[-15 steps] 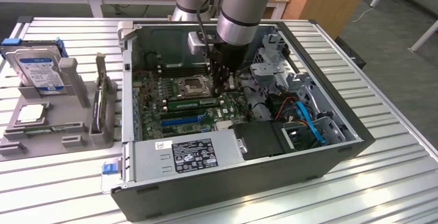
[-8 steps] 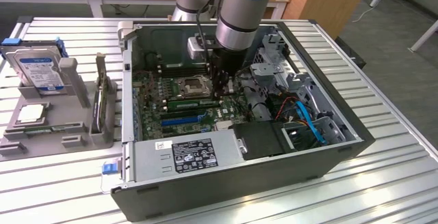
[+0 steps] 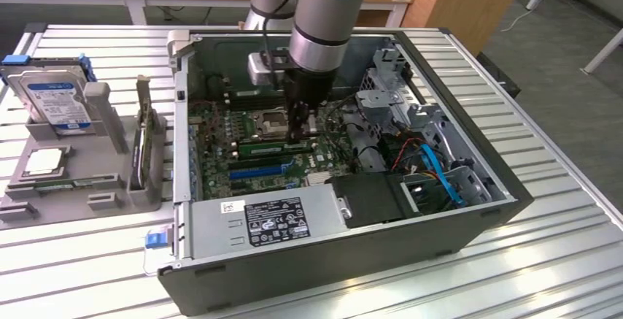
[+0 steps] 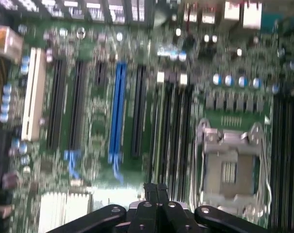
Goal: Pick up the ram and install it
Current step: 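Press down the ram until it locks into place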
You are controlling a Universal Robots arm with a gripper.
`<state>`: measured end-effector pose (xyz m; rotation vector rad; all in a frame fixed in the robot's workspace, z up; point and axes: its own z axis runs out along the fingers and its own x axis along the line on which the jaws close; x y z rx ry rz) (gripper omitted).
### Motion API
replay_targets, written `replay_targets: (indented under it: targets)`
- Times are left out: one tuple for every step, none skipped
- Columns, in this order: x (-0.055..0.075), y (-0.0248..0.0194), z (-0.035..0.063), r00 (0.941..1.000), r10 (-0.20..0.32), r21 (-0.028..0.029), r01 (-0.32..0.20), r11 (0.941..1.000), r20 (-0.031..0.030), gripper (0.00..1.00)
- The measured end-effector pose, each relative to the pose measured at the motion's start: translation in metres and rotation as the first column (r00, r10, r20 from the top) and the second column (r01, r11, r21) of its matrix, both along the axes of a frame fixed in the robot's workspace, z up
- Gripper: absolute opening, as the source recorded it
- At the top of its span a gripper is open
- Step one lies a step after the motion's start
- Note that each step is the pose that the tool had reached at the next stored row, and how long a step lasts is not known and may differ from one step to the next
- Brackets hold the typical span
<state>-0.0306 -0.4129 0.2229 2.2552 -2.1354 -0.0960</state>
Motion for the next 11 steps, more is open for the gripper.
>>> replay_targets:
  targets:
    - [-0.005,0.0,0.0001,1.0,0.0,-0.0006,0.0,1.0,-0.0001,0.11]
    - [-0.009,-0.0001,0.0001,1.0,0.0,-0.001,0.0,1.0,-0.0001,0.11]
    - [-0.014,-0.0001,0.0001,1.0,0.0,-0.0011,0.0,1.0,-0.0001,0.11]
    - [-0.018,0.0,0.0004,1.0,0.0,-0.0009,0.0,1.0,-0.0001,0.11]
    - [-0.023,0.0001,0.0011,1.0,0.0,-0.0006,0.0,1.0,-0.0001,0.11]
    - [-0.027,0.0,0.0018,1.0,0.0,-0.0004,0.0,1.0,0.0001,0.11]
    - [-0.032,0.0,0.0025,1.0,0.0,-0.0006,0.0,1.0,0.0002,0.11]
    - [-0.036,0.0,0.0035,1.0,0.0,-0.0009,0.0,1.0,0.0,0.11]
    - [-0.041,0.0,0.0043,1.0,0.0,-0.001,0.0,1.0,-0.0001,0.11]
    - [-0.046,0.0,0.0053,1.0,0.0,-0.001,0.0,1.0,0.0,0.11]
    - [-0.05,0.0,0.0061,1.0,0.0,-0.0011,0.0,1.0,-0.0001,0.11]
